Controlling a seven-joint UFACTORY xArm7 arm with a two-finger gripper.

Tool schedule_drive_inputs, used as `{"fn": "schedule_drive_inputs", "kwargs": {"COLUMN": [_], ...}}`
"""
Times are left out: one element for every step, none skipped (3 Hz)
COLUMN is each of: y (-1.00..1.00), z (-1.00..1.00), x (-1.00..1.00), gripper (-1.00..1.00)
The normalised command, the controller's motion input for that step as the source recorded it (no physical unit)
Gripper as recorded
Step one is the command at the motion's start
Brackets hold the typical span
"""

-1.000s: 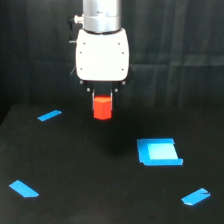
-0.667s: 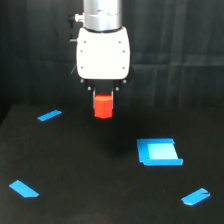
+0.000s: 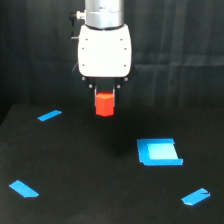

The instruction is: Pick up the red object from the table

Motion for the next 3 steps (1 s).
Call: {"fn": "schedule_drive_inputs", "kwargs": {"y": [-0.07, -0.10, 0.01], "z": [0.08, 0.10, 0.06], "x": [0.04, -0.03, 0.01], "gripper": [-0.94, -1.00, -1.00]}}
